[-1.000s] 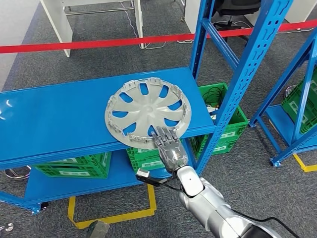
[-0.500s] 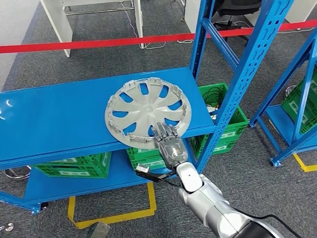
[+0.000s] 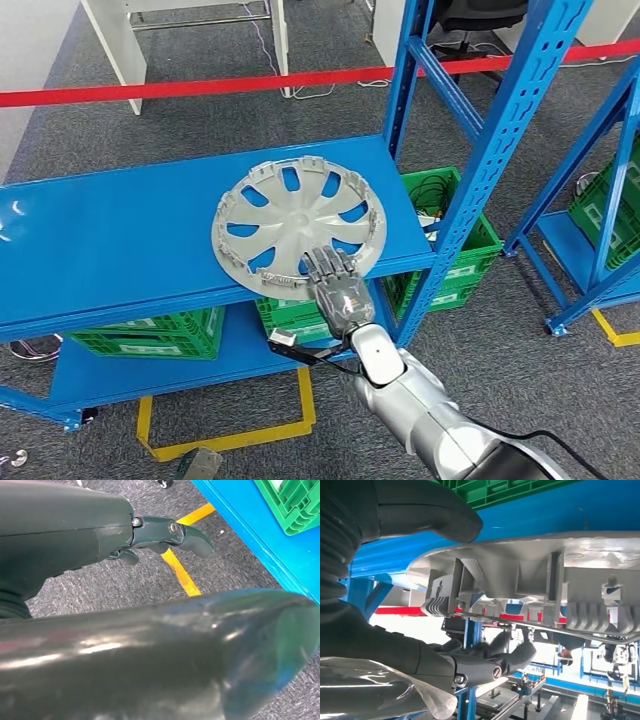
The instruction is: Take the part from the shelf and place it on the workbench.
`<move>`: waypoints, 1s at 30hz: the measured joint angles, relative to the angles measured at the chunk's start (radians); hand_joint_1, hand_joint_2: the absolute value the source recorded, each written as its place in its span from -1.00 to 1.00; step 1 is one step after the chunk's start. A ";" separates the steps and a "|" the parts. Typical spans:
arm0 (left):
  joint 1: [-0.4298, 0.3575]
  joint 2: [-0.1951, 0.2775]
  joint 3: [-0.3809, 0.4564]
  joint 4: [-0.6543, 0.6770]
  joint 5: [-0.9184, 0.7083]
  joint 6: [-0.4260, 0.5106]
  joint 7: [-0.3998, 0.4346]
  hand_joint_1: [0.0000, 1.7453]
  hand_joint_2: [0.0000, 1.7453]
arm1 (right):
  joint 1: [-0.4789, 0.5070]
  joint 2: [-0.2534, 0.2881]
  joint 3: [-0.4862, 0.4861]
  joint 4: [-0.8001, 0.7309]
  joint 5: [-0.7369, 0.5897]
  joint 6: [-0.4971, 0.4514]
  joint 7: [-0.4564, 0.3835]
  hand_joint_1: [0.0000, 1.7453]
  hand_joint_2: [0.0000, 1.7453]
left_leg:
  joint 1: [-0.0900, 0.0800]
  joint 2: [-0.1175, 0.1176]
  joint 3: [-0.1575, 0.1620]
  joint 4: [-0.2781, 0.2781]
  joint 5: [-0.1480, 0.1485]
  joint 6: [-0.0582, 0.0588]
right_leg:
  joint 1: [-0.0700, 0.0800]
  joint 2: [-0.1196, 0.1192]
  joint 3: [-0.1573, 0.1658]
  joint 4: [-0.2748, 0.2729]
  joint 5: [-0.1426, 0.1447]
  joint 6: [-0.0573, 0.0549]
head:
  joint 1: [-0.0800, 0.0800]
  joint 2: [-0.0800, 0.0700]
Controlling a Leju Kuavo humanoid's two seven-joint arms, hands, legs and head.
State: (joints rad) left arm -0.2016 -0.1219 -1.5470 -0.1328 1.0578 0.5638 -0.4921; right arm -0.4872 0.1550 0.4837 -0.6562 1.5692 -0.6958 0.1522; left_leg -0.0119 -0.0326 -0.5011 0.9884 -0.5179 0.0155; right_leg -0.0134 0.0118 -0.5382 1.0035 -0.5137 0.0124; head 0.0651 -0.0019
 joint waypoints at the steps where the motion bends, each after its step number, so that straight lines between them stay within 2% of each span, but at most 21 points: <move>1: 0.000 0.000 0.000 0.000 0.000 0.000 0.000 -1.00 -1.00 | -0.001 0.001 0.000 0.002 -0.001 0.000 0.000 1.00 1.00 | 0.000 0.000 0.000 0.000 0.000 0.000 | 0.000 0.000 0.000 0.000 0.000 0.000 | 0.000 0.000; 22: -0.013 -0.021 0.000 -0.002 0.006 -0.027 -0.016 -1.00 -1.00 | -0.017 0.011 0.000 0.070 -0.014 -0.008 0.024 1.00 1.00 | 0.000 0.000 0.000 0.000 0.000 0.000 | 0.000 0.000 0.000 0.000 0.000 0.000 | 0.000 0.000; 25: -0.014 -0.022 0.000 -0.002 0.018 -0.047 -0.024 -1.00 -1.00 | -0.006 0.011 0.000 0.047 -0.005 -0.009 0.012 1.00 1.00 | 0.000 0.000 0.000 0.000 0.000 0.000 | 0.000 0.000 0.000 0.000 0.000 0.000 | 0.000 0.000; 28: -0.014 -0.022 0.002 -0.002 0.036 -0.054 -0.039 -1.00 -1.00 | 0.034 0.010 0.000 -0.042 -0.006 -0.009 -0.027 1.00 1.00 | 0.000 0.000 0.000 0.000 0.000 0.000 | 0.000 0.000 0.000 0.000 0.000 0.000 | 0.000 0.000; 30: -0.014 -0.022 0.004 -0.002 0.043 -0.052 -0.052 -1.00 0.00 | 0.070 0.009 -0.001 -0.137 -0.004 -0.009 -0.057 1.00 1.00 | 0.000 0.000 0.000 0.000 0.000 0.000 | 0.000 0.000 0.000 0.000 0.000 0.000 | 0.000 0.000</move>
State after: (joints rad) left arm -0.2154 -0.1442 -1.5431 -0.1350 1.1010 0.5119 -0.5441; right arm -0.4175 0.1644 0.4829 -0.7928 1.5649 -0.7046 0.0957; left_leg -0.0119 -0.0326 -0.5010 0.9885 -0.5180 0.0154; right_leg -0.0134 0.0122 -0.5386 1.0035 -0.5137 0.0124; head 0.0651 -0.0019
